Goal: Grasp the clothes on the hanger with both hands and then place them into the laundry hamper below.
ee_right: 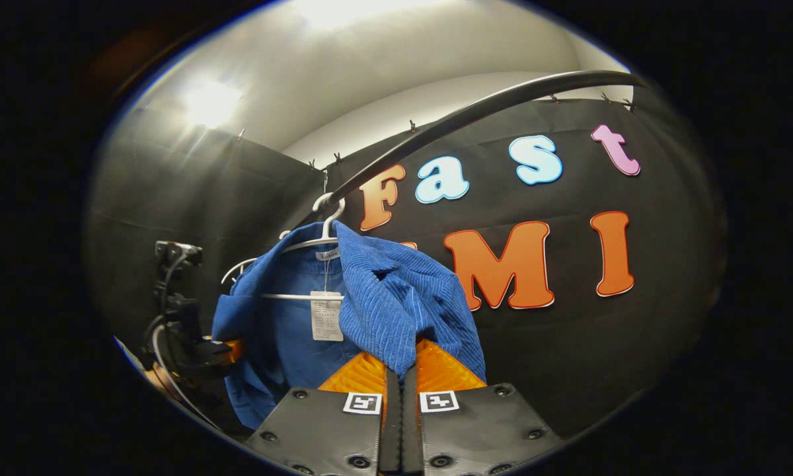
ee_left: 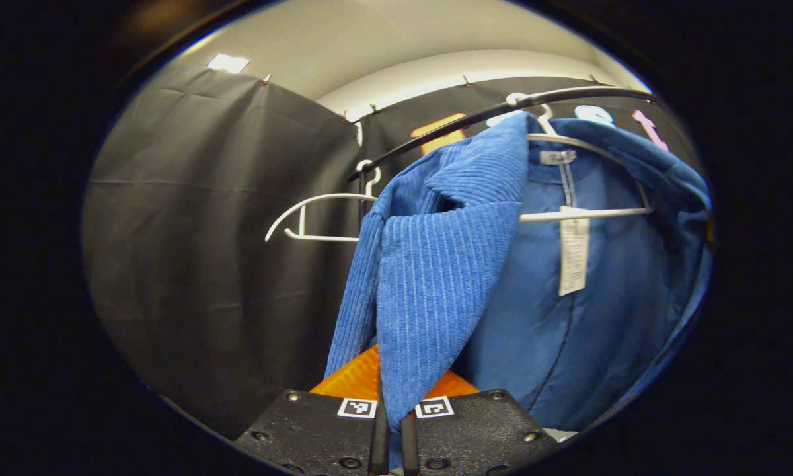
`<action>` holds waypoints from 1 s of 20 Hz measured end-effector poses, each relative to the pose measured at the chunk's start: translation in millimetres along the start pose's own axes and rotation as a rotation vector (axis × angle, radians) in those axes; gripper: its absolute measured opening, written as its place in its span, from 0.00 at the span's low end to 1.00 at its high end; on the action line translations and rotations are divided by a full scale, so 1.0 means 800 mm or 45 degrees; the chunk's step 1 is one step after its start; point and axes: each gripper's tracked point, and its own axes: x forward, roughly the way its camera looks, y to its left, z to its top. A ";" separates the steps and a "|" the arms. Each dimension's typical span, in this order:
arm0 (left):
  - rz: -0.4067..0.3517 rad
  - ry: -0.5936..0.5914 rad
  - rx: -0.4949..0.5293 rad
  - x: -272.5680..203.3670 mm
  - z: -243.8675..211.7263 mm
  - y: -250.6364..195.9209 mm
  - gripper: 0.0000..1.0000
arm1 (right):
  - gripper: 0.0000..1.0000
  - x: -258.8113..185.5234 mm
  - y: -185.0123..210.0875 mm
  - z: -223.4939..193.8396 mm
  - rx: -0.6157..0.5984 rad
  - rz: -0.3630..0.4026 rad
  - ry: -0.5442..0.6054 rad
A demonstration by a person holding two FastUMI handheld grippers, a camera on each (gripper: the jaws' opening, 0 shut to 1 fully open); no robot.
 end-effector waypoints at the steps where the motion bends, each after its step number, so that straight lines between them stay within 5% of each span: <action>1: -0.042 -0.008 -0.014 -0.009 0.011 -0.003 0.06 | 0.07 0.000 0.000 0.000 -0.009 -0.024 -0.005; 4: -0.149 -0.129 -0.088 -0.040 0.083 -0.009 0.08 | 0.08 0.006 0.006 -0.001 0.004 -0.053 -0.008; 8: -0.179 -0.238 -0.156 -0.033 0.177 0.016 0.08 | 0.08 0.015 0.009 0.004 0.019 -0.087 -0.032; 14: -0.064 -0.390 -0.274 0.009 0.273 0.091 0.05 | 0.08 0.019 0.019 0.009 0.028 -0.103 -0.051; 20: 0.019 -0.423 -0.164 0.049 0.288 0.129 0.06 | 0.08 0.007 0.015 0.006 0.038 -0.111 -0.047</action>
